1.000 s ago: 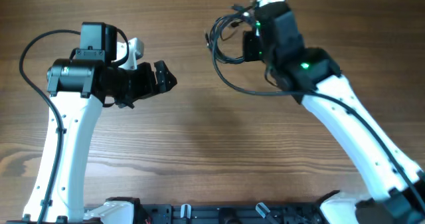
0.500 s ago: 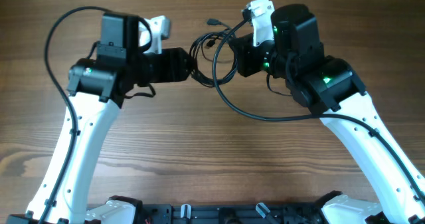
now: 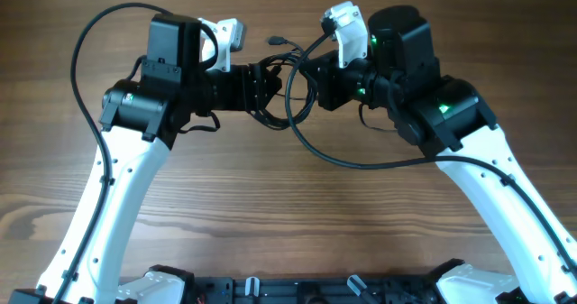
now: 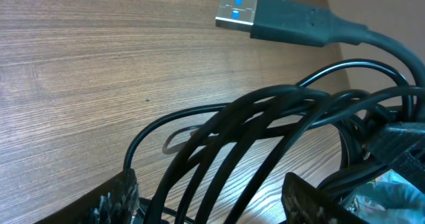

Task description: Untangle cables

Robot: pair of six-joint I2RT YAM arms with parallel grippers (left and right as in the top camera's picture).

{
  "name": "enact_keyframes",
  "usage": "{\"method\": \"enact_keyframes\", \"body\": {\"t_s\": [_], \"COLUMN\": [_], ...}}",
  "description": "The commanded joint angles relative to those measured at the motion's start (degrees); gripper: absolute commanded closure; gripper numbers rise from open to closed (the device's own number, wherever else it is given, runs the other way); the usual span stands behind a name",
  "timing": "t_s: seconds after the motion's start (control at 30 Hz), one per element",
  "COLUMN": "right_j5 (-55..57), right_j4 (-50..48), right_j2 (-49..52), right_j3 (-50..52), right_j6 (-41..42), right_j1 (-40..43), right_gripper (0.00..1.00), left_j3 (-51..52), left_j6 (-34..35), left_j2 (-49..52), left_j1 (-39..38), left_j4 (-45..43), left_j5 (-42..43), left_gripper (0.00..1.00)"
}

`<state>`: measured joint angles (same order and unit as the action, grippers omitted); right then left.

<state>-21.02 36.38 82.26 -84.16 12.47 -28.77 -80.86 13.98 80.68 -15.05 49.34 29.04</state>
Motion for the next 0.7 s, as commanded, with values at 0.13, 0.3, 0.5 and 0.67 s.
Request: {"method": "enact_keyframes", "body": {"t_s": [0.13, 0.3, 0.5, 0.67], "right_j5": [0.46, 0.39, -1.33, -1.33], "right_j4": [-1.25, -1.68, -1.7, -1.62], "right_j2": [-1.73, -1.73, -1.73, -1.73], "right_j3": [-1.11, -1.11, -1.11, -1.11], "right_j6": [-0.33, -0.28, -0.24, 0.15], "right_j1": [-0.02, -0.02, -0.02, -0.02], "right_gripper": [0.96, 0.96, 0.96, 0.96], "left_j3": [-0.9, -0.9, -0.9, -0.9], "left_j6": [-0.26, -0.26, -0.26, -0.24], "left_j2": [-0.02, 0.0, 0.76, 5.05], "left_j1": [-0.22, -0.22, -0.22, -0.22], "left_j4": [4.98, 5.11, 3.78, 3.58], "left_j5": [0.46, 0.46, -3.39, -3.37], "left_gripper": [0.39, 0.38, 0.35, 0.37]}}
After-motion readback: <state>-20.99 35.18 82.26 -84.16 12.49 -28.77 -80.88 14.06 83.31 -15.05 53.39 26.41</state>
